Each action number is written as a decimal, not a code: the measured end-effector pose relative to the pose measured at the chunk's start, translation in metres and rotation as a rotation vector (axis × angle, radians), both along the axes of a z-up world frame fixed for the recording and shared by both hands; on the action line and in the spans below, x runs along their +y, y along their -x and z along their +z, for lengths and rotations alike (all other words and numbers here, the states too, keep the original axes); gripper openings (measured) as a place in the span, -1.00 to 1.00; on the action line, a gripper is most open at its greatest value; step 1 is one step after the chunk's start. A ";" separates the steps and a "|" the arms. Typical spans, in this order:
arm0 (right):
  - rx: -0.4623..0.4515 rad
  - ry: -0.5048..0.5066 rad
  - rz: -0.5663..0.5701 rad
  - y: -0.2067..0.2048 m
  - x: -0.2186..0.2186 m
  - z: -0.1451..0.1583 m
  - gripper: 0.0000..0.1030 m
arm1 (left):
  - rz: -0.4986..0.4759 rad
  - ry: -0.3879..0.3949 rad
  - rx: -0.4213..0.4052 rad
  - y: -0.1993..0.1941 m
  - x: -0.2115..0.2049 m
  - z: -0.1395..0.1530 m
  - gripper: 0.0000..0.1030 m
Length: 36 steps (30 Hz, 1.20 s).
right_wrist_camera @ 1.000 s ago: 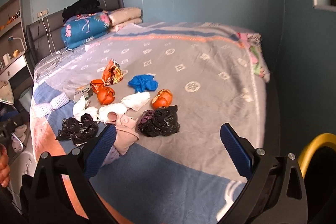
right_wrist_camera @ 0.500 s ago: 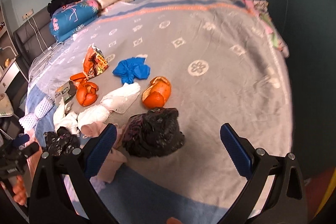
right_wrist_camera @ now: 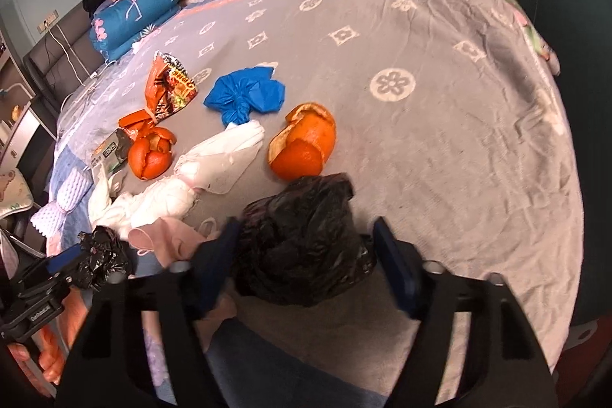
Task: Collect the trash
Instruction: 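Grasp a black plastic bag with the right gripper while the left gripper grasps another black bag, then carry both black bags over the yellow-rimmed bin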
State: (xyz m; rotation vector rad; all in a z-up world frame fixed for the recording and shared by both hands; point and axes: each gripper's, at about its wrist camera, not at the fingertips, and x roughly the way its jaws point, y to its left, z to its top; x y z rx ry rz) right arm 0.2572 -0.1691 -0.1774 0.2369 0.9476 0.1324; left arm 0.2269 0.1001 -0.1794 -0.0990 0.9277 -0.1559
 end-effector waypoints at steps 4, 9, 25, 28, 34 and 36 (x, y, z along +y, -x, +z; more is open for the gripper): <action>-0.010 -0.016 0.015 0.003 0.002 0.003 -0.07 | 0.000 0.038 -0.014 0.002 0.001 0.004 -0.88; -0.032 -0.045 0.003 0.010 -0.002 0.012 -0.23 | 0.000 0.043 -0.037 0.007 0.002 0.010 -0.95; -0.142 -0.057 0.052 0.066 -0.010 0.078 -0.24 | -0.021 0.089 -0.142 0.048 0.010 0.054 -0.99; -0.164 -0.055 0.062 0.081 -0.013 0.091 -0.24 | -0.028 0.101 -0.160 0.057 0.010 0.063 -0.99; -0.209 -0.066 0.081 0.108 -0.018 0.115 -0.24 | -0.039 0.131 -0.208 0.078 0.006 0.088 -0.99; -0.230 -0.062 0.092 0.119 -0.019 0.124 -0.24 | -0.046 0.126 -0.232 0.085 0.003 0.098 -0.99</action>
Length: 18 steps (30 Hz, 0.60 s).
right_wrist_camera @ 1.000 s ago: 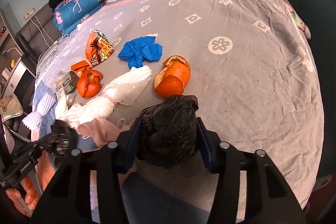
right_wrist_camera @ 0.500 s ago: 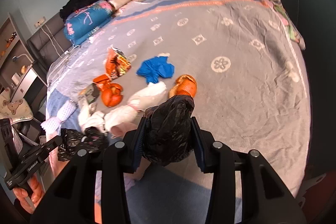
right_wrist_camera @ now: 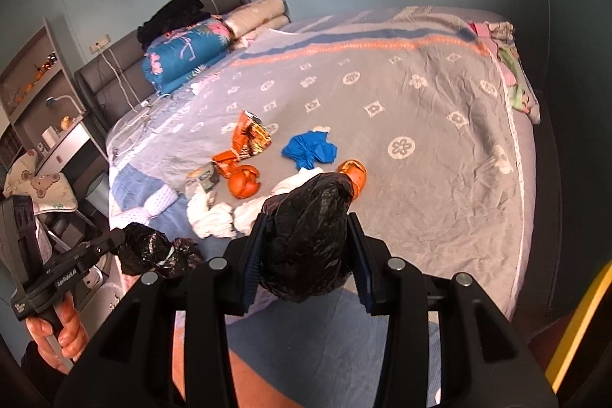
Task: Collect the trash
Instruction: 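Carry both black bags over the yellow-rimmed bin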
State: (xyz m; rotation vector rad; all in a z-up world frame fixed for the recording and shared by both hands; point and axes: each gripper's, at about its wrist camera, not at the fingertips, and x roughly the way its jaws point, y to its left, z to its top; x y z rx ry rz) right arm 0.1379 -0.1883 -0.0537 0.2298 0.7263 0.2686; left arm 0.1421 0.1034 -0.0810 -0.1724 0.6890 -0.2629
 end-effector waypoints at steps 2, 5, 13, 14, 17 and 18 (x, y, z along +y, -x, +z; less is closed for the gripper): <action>-0.011 -0.001 0.011 0.008 -0.001 0.005 -0.24 | -0.007 0.006 -0.023 0.007 -0.003 0.011 -0.99; -0.028 -0.003 0.024 0.023 -0.004 0.014 -0.24 | -0.020 0.019 -0.049 0.017 -0.007 0.026 -0.99; -0.082 -0.018 0.029 0.064 -0.025 0.040 -0.24 | -0.068 0.028 -0.105 0.039 -0.032 0.061 -0.99; -0.094 -0.019 0.024 0.069 -0.029 0.044 -0.24 | -0.079 0.033 -0.113 0.042 -0.037 0.066 -0.99; -0.119 -0.022 0.007 0.082 -0.044 0.055 -0.24 | -0.109 0.031 -0.138 0.049 -0.053 0.079 -0.99; -0.126 -0.024 0.001 0.086 -0.048 0.058 -0.24 | -0.117 0.030 -0.145 0.051 -0.058 0.082 -0.99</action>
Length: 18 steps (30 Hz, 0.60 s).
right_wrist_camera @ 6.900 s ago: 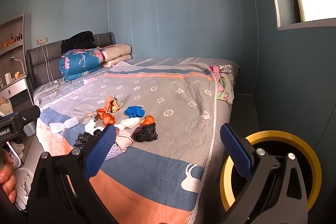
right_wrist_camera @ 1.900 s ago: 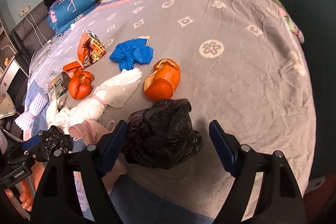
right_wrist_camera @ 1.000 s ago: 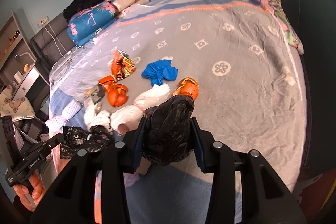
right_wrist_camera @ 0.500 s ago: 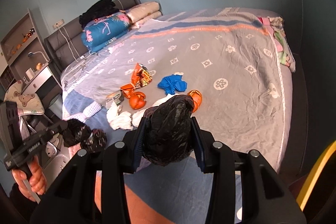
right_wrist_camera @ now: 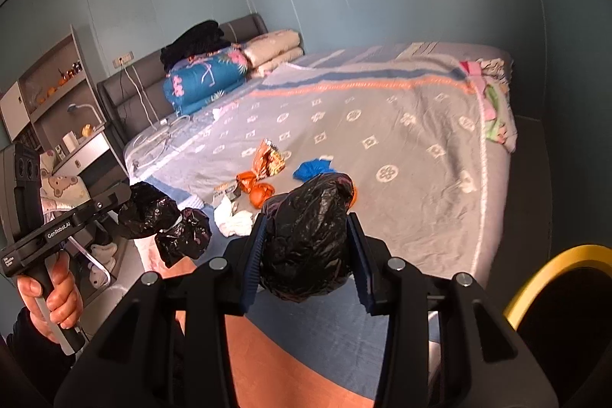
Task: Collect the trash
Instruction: 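Carry both black bags over the yellow-rimmed bin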
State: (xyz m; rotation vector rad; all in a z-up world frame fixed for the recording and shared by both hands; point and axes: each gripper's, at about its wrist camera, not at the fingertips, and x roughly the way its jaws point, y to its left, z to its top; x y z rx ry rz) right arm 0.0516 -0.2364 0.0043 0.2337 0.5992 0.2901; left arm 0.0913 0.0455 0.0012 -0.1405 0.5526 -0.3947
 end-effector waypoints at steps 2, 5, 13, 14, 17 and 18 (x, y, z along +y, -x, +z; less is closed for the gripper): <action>-0.018 -0.003 -0.018 0.010 -0.012 0.007 -0.24 | -0.021 -0.004 -0.016 0.004 -0.013 0.007 -0.99; -0.043 0.001 -0.056 0.026 -0.028 0.018 -0.24 | -0.052 0.000 -0.030 0.007 -0.031 0.016 -0.99; -0.094 -0.013 -0.187 0.068 -0.083 0.037 -0.24 | -0.144 0.008 -0.059 0.015 -0.084 0.034 -0.99; -0.098 -0.016 -0.208 0.073 -0.092 0.039 -0.24 | -0.157 0.005 -0.059 0.015 -0.091 0.035 -0.99; -0.107 -0.038 -0.260 0.086 -0.114 0.043 -0.24 | -0.205 -0.007 -0.063 0.016 -0.115 0.038 -0.99; -0.109 -0.043 -0.276 0.090 -0.119 0.044 -0.24 | -0.219 -0.011 -0.064 0.016 -0.123 0.038 -0.99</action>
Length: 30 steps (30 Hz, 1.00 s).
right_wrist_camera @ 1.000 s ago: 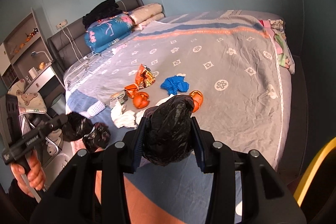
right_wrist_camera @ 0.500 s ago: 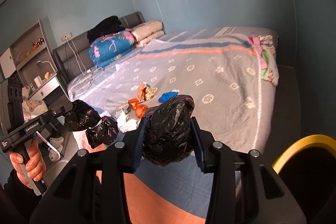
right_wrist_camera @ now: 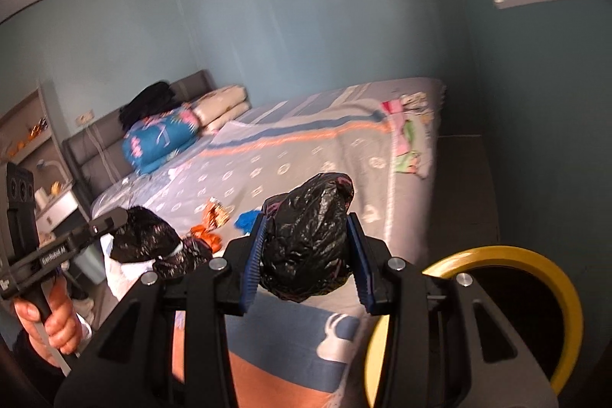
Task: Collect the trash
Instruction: 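Carry both black bags over the yellow-rimmed bin, then open both grippers to drop the black bags into the bin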
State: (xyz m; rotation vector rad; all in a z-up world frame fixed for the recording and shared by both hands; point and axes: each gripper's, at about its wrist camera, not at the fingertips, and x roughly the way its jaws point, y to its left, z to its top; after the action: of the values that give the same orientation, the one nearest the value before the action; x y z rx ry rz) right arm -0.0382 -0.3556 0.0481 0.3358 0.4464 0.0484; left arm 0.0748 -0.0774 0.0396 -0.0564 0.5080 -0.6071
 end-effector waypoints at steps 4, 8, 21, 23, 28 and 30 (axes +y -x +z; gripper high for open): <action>-0.012 -0.005 -0.077 0.018 -0.026 0.001 -0.24 | -0.063 -0.016 0.004 -0.001 -0.035 0.000 -0.99; -0.001 -0.035 -0.156 0.029 -0.051 -0.005 -0.23 | -0.132 -0.034 0.010 0.000 -0.071 -0.002 -0.99; 0.011 -0.102 -0.350 0.052 -0.117 -0.022 -0.22 | -0.320 -0.063 0.046 0.000 -0.167 -0.020 -0.99; 0.014 -0.106 -0.366 0.053 -0.123 -0.024 -0.22 | -0.332 -0.071 0.061 0.000 -0.181 -0.027 -0.99; 0.027 -0.113 -0.399 0.059 -0.129 -0.028 -0.21 | -0.356 -0.079 0.111 -0.004 -0.205 -0.043 -0.99; 0.032 -0.117 -0.410 0.059 -0.131 -0.030 -0.20 | -0.363 -0.081 0.128 -0.005 -0.212 -0.048 -0.99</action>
State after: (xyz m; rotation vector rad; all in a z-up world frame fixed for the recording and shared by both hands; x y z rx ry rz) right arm -0.0977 -0.4866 0.0177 0.5379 0.4002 -0.3318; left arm 0.0796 -0.2889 -0.0086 0.0759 0.6735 -0.9415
